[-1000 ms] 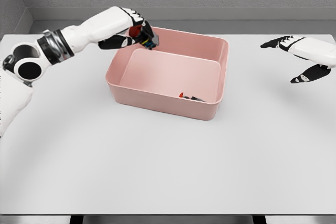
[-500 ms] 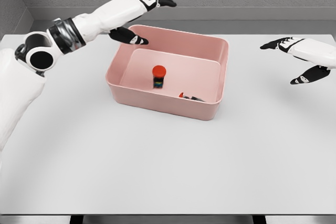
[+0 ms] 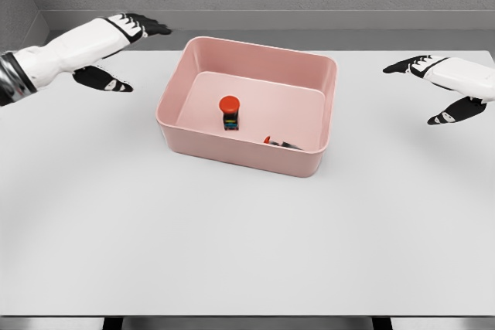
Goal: Put the industrial switch in the basket with both arms
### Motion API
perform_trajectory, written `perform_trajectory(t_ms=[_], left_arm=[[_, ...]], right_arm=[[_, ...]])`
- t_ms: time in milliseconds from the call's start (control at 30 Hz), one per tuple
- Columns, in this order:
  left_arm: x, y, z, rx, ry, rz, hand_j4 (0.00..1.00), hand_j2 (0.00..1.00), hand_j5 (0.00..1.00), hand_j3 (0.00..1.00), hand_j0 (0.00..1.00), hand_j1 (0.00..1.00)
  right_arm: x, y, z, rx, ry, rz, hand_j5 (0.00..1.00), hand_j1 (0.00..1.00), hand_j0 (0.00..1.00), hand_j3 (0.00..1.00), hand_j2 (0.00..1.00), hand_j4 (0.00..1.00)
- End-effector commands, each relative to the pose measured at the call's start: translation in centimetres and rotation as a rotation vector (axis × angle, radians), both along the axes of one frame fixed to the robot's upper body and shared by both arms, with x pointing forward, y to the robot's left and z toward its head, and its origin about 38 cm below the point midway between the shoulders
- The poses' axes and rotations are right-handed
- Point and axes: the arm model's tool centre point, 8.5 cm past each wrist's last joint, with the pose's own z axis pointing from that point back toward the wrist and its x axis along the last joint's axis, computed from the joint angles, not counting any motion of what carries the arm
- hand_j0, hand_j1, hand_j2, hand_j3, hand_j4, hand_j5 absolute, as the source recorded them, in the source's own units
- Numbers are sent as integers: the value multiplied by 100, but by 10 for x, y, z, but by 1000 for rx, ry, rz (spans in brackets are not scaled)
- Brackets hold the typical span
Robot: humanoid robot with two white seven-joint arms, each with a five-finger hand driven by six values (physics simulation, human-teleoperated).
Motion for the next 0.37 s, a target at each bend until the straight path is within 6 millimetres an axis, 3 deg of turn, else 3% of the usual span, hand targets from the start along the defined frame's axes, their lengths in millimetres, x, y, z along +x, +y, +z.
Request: perform_trajectory(t_ms=[0, 33, 200, 333], left_arm=[[-8, 35, 12, 51, -2, 55, 100, 100, 100, 100, 100, 100], [-10, 45, 12, 71, 5, 75, 100, 100, 100, 100, 100, 100], [-10, 50, 18, 67, -10, 87, 100, 100, 100, 100, 100, 100], [-11, 50, 10, 76, 4, 88, 100, 100, 100, 100, 100, 100]], right_arm=[[0, 0, 1, 7, 0, -3, 100, 100, 100, 100, 100, 100], [0, -1, 1, 6, 0, -4, 100, 100, 100, 100, 100, 100], [0, -1, 1, 6, 0, -4, 100, 100, 100, 100, 100, 100], [0, -2, 1, 6, 0, -6, 100, 100, 100, 100, 100, 100]])
